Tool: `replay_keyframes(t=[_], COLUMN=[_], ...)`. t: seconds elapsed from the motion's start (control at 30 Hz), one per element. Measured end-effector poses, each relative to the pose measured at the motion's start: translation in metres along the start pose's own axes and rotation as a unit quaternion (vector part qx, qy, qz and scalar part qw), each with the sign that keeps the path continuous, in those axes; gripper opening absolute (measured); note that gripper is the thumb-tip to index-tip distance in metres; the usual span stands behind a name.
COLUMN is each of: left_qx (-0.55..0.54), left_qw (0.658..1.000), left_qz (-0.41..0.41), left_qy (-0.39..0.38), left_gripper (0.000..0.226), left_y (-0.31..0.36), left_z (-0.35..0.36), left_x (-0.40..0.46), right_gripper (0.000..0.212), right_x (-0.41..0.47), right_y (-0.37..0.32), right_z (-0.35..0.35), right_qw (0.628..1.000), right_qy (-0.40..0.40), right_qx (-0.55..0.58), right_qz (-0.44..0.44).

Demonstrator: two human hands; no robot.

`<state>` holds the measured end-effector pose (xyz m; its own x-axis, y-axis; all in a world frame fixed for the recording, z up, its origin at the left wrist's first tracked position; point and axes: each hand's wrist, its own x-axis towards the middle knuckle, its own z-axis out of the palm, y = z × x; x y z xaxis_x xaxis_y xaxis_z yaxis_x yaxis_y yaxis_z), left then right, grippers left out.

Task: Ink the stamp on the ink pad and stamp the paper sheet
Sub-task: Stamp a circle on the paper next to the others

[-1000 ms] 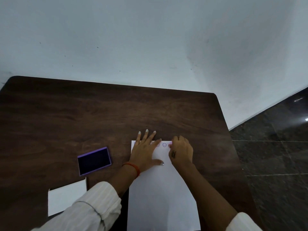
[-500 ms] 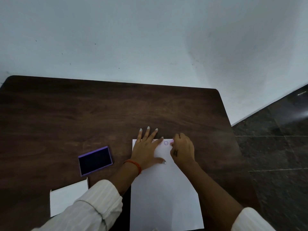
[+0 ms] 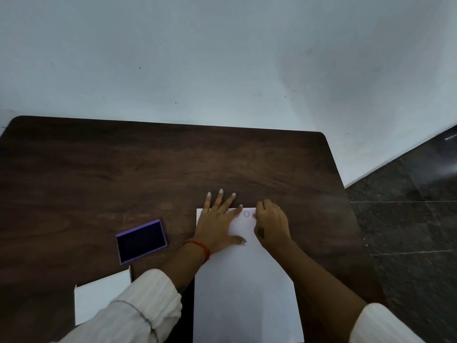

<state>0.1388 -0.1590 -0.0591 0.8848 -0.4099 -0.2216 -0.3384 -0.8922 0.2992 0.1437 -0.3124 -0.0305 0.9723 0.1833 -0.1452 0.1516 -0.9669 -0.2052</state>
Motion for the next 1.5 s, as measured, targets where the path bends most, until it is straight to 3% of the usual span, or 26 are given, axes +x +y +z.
replay_keyframes(t=[0.3,0.37,0.43,0.53,0.63,0.7,0.83,0.9,1.13,1.37,1.5], left_qx=[-0.001,0.006,-0.002,-0.07,-0.163,-0.218,-0.264,-0.261,-0.257,-0.242,-0.262], left_qw=[1.0,1.0,1.0,0.994,0.974,0.956,0.932,0.926,0.92,0.922,0.919], left_qz=[0.0,0.0,-0.009,-0.026,-0.04,-0.063,-0.135,-0.18,-0.234,-0.223,-0.211], left_qy=[-0.001,-0.001,0.014,0.08,0.154,0.183,0.206,0.206,0.181,0.206,0.207], left_gripper=[0.088,0.086,0.084,0.08,0.073,0.071,0.072,0.07,0.066,0.031,0.025], left_y=[0.005,0.007,0.009,0.011,0.01,0.006,-0.007,-0.012,-0.01,-0.012,-0.009], left_z=[-0.006,-0.009,-0.013,-0.022,-0.032,-0.034,-0.018,-0.004,0.027,0.027,0.022], left_x=[-0.003,-0.006,-0.01,-0.022,-0.046,-0.071,-0.128,-0.152,-0.177,-0.168,-0.171], right_gripper=[0.017,0.017,0.018,0.015,0.012,0.013,0.032,0.026,0.021,0.019,0.018], right_x=[-0.001,-0.004,-0.013,-0.033,-0.049,-0.061,-0.094,-0.11,-0.136,-0.136,-0.137], right_y=[0.002,0.007,0.011,0.013,0.012,0.004,-0.016,-0.028,-0.051,-0.056,-0.057], right_z=[-0.013,-0.022,-0.029,-0.04,-0.049,-0.048,-0.024,-0.012,0.02,0.027,0.028], right_qw=[0.999,0.994,0.961,0.843,0.656,0.549,0.43,0.396,0.401,0.438,0.455], right_qy=[-0.002,-0.005,0.05,0.171,0.115,0.051,-0.018,-0.048,-0.118,-0.12,-0.121], right_qx=[0.027,0.089,0.23,0.465,0.693,0.784,0.86,0.876,0.861,0.844,0.837], right_qz=[0.017,0.067,0.147,0.207,0.275,0.286,0.274,0.271,0.292,0.287,0.281])
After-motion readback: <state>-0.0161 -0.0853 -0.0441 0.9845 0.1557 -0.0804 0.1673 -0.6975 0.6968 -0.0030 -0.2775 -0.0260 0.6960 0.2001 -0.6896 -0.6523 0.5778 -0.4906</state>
